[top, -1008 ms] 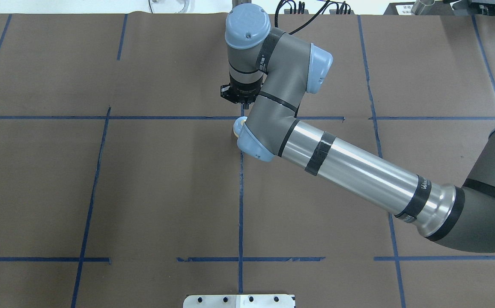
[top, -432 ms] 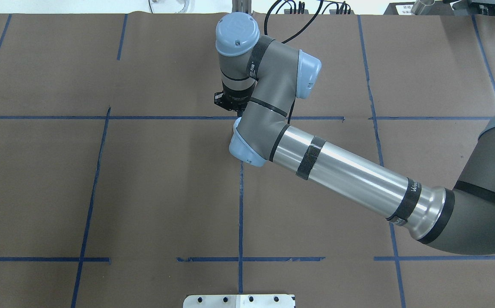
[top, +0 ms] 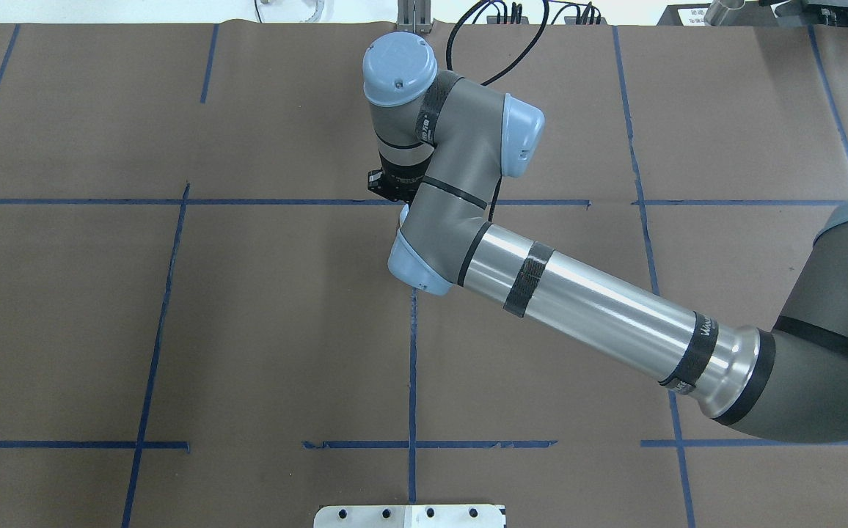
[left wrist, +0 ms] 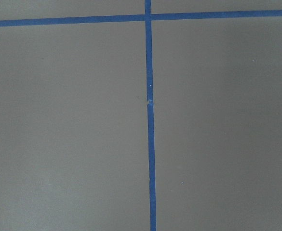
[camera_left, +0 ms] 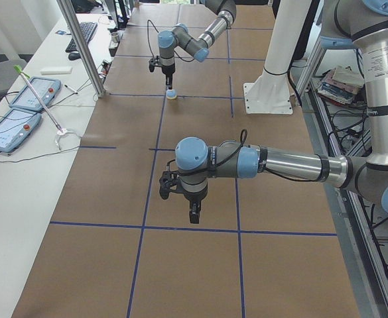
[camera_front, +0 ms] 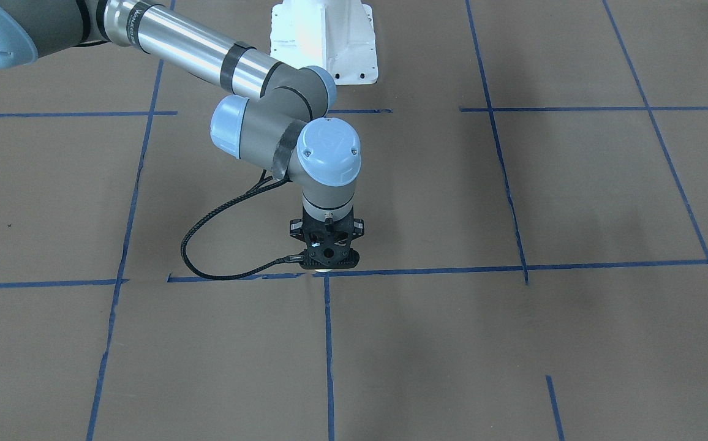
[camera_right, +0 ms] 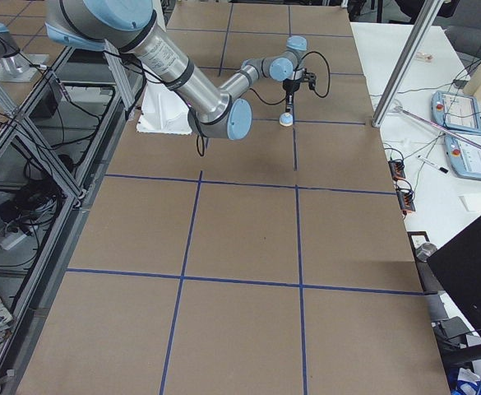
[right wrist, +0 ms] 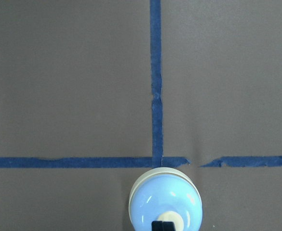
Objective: Place and press bell with both arms
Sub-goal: 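Press down on the bell's button with the right gripper, then lift and withdraw the right arm away from the bell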
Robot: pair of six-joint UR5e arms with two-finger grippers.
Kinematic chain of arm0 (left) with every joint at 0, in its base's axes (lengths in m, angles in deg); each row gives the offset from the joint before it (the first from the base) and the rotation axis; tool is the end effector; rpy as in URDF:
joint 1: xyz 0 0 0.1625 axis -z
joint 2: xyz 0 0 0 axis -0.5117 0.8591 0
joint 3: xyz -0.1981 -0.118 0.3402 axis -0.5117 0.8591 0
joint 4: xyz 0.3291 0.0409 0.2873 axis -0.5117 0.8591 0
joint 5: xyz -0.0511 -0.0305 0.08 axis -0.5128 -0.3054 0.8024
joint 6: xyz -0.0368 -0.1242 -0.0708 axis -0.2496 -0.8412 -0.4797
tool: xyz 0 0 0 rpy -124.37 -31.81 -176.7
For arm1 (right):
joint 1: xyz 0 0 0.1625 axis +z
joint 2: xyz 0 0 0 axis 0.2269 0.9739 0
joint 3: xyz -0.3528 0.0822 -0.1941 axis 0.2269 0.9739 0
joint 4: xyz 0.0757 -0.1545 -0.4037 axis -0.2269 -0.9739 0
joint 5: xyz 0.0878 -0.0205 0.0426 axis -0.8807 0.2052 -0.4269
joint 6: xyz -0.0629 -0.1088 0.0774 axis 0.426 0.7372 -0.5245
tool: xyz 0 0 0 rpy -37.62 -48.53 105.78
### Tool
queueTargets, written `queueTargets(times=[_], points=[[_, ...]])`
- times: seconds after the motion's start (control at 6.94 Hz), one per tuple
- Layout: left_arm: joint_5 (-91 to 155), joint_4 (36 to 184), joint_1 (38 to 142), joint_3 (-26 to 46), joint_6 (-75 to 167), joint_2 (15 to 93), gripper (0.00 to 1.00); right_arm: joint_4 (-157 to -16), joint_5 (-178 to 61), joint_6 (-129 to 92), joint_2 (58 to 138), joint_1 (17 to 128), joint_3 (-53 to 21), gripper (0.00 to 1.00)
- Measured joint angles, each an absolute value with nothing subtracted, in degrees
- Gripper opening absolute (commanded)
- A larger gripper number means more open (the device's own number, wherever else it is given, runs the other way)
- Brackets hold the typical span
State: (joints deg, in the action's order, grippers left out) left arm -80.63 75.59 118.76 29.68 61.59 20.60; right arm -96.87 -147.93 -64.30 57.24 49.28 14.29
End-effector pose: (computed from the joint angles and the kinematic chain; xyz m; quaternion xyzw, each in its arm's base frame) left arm -0.0159 -0.4180 0.6194 -0.0103 0.3754 0.0202 0.9266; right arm -0.6564 -0.5750 0.1803 0.0063 -0.3610 0.0093 0.9325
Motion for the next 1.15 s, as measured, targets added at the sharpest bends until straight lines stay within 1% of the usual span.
queueTargets(times=[0.72,0.86,1.01,1.15], points=[[-80.63,75.59,118.82,29.75,61.51,20.6,1.0,-96.65,-146.58,-64.13,58.22,48.59,14.62,0.01],[-80.63,75.59,118.82,29.72,61.52,20.6,1.0,-96.72,-146.54,-64.09,58.18,48.53,14.57,0.01],[-80.63,75.59,118.79,29.69,61.56,20.6,1.0,-96.78,-146.83,-64.07,57.91,48.73,13.82,0.04],[-80.63,75.59,118.77,29.65,61.58,20.6,1.0,-96.92,-148.08,-64.06,57.68,49.68,12.3,0.36]])
